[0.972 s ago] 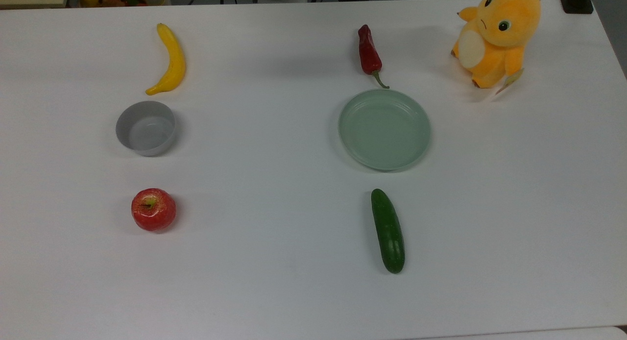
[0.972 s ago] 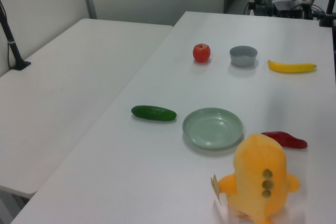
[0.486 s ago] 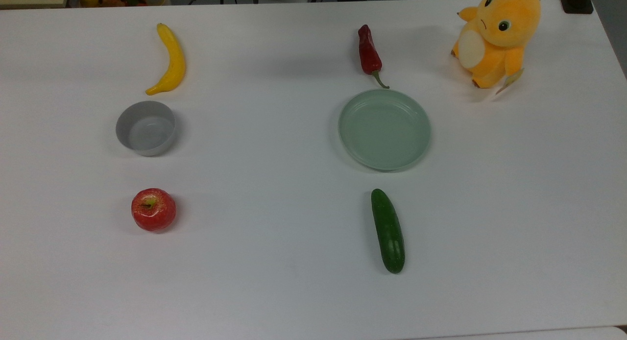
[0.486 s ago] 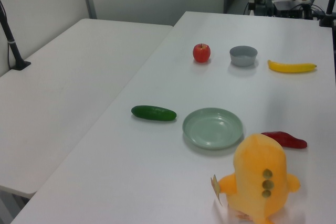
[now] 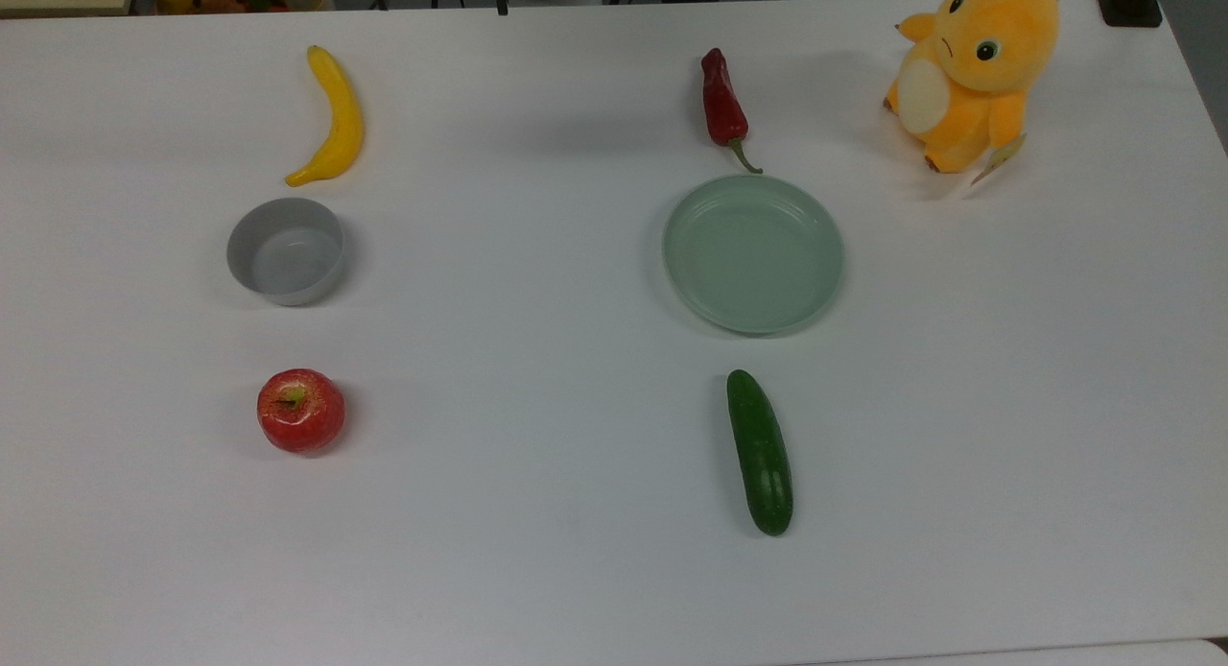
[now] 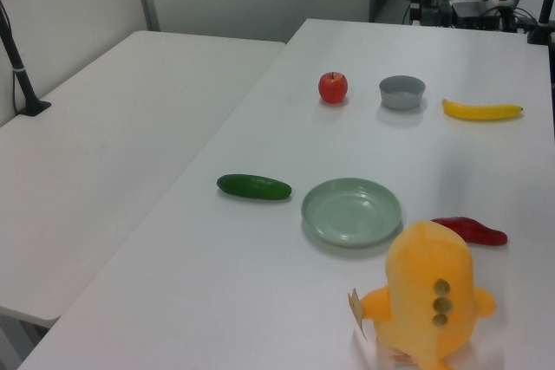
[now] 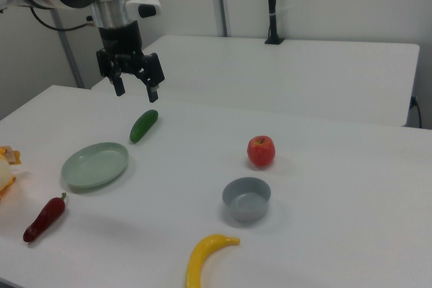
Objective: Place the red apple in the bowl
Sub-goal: 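Move the open gripper over the red apple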
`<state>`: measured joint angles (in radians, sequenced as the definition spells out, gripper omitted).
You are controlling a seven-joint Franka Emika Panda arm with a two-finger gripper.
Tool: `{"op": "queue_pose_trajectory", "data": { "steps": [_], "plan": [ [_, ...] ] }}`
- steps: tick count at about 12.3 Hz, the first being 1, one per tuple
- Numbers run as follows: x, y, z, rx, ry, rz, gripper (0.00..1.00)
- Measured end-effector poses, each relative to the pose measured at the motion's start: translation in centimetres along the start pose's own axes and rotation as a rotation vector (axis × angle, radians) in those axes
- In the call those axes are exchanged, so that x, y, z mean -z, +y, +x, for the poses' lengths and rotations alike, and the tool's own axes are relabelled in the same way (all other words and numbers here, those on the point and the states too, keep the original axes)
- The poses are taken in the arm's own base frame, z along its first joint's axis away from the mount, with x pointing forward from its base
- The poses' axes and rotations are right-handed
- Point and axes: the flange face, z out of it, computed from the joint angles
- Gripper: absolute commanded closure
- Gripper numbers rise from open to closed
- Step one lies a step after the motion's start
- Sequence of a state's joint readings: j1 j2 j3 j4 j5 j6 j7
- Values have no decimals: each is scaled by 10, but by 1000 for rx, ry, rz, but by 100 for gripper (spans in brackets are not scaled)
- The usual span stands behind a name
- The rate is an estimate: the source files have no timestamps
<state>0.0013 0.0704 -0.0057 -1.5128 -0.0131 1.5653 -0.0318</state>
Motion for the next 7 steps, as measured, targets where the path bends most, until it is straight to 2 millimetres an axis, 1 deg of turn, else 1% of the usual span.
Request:
{"op": "queue_pose_trajectory", "data": {
  "steps": [2, 3, 5, 7],
  "plan": [
    [-6, 6, 6, 14, -4, 0, 0],
    [-8, 11, 14, 13, 8, 0, 0],
    [-11, 21, 32, 8, 40, -3, 0],
    [-17, 25, 60, 4, 122, -9, 0]
  ]
}}
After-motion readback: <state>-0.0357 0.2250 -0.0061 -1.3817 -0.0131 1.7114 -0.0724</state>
